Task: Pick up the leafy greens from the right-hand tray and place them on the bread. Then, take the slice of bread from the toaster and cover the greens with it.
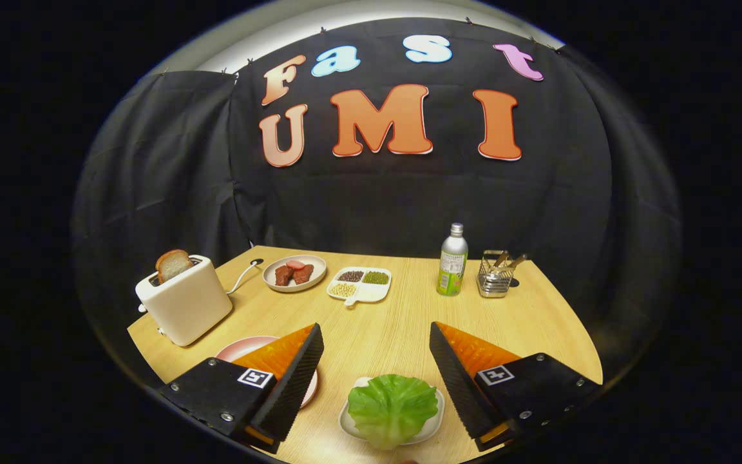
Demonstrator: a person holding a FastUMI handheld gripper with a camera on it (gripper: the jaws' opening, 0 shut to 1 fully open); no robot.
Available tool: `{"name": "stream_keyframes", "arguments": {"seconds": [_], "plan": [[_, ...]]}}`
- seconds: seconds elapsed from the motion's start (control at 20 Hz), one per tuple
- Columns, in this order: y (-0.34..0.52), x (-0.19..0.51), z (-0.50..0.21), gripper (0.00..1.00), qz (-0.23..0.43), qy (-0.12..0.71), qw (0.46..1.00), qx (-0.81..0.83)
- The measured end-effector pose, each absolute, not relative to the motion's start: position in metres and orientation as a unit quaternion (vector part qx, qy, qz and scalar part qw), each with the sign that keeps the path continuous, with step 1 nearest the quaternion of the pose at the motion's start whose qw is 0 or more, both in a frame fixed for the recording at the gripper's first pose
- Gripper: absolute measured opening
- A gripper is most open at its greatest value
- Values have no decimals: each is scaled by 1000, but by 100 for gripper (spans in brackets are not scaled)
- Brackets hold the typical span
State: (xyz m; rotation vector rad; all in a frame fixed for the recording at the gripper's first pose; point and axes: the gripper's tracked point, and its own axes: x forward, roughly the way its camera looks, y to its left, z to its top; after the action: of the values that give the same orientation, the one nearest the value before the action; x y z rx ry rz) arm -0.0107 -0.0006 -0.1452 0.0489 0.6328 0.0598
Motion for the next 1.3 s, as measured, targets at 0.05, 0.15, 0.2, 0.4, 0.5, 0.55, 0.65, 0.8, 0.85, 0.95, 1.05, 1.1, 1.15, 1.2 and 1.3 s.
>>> {"name": "stream_keyframes", "arguments": {"seconds": [0.05, 0.15, 0.2, 0.4, 0.5, 0.55, 0.65, 0.8, 0.85, 0.95, 1.05, 1.1, 1.15, 1.2, 1.3], "plan": [[-2, -13, -156, 99, 27, 328, 944, 24], [-2, -18, -175, 99, 25, 363, 931, 19], [-1, -22, -184, 99, 26, 378, 925, 18], [4, -36, -216, 100, 35, 433, 900, 30], [5, -45, -231, 100, 37, 457, 888, 26], [4, -48, -239, 100, 36, 470, 882, 24], [7, -56, -252, 100, 38, 492, 869, 27], [1, -64, -271, 99, 32, 519, 854, 19], [-3, -66, -277, 99, 27, 525, 851, 12], [-8, -69, -287, 99, 18, 537, 843, 4], [-9, -71, -296, 96, 16, 548, 836, 2], [-13, -72, -301, 94, 11, 552, 834, -4], [-18, -73, -305, 93, 6, 557, 831, -8], [-19, -74, -308, 90, 3, 560, 828, -7], [-20, -75, -315, 83, -3, 567, 824, 0]]}}
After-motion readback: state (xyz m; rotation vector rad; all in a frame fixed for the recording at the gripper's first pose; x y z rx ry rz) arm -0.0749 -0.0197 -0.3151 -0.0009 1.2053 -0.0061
